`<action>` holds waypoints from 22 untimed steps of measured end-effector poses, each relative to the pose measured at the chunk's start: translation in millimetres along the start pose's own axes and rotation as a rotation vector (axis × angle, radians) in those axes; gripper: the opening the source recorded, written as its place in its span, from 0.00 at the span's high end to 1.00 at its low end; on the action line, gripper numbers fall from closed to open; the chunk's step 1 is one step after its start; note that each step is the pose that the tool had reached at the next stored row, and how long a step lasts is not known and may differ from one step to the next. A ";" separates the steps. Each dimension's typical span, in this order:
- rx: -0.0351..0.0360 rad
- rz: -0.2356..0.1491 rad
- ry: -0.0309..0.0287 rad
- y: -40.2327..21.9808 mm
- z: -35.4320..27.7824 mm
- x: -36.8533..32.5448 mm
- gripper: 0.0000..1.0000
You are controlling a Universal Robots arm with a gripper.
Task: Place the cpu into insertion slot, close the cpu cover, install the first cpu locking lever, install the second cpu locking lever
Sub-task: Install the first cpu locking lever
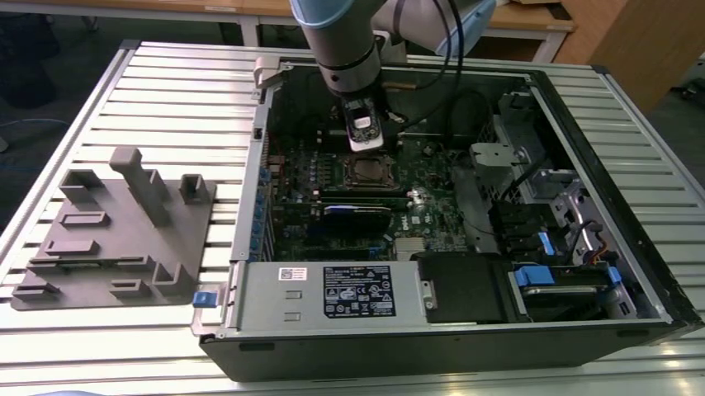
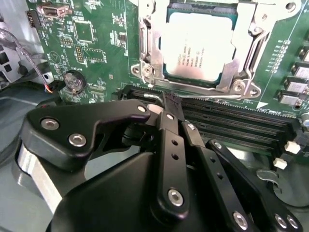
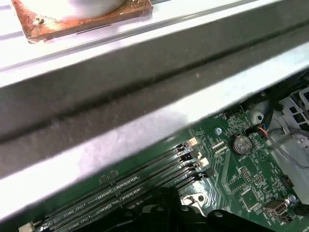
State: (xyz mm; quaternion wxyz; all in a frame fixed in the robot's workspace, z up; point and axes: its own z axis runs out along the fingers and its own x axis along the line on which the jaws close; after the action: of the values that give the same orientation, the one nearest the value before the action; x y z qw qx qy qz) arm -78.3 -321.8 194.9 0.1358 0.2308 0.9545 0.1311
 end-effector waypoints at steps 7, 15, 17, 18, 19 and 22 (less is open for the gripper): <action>-0.0161 0.003 -0.0045 -1.0 -0.8 2.2 0.89; -0.0214 0.003 -0.0088 -2.8 -0.9 4.3 0.89; -0.0216 0.002 -0.0091 -3.1 -0.9 4.9 0.89; -0.0216 0.002 -0.0091 -3.1 -0.9 4.9 0.89; -0.0216 0.002 -0.0091 -3.1 -0.9 4.9 0.89; -0.0220 0.002 -0.0094 -3.5 -0.4 5.1 0.89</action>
State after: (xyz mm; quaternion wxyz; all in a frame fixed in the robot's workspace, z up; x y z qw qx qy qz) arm -84.2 -322.4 193.2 0.1427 0.2311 0.9521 0.1406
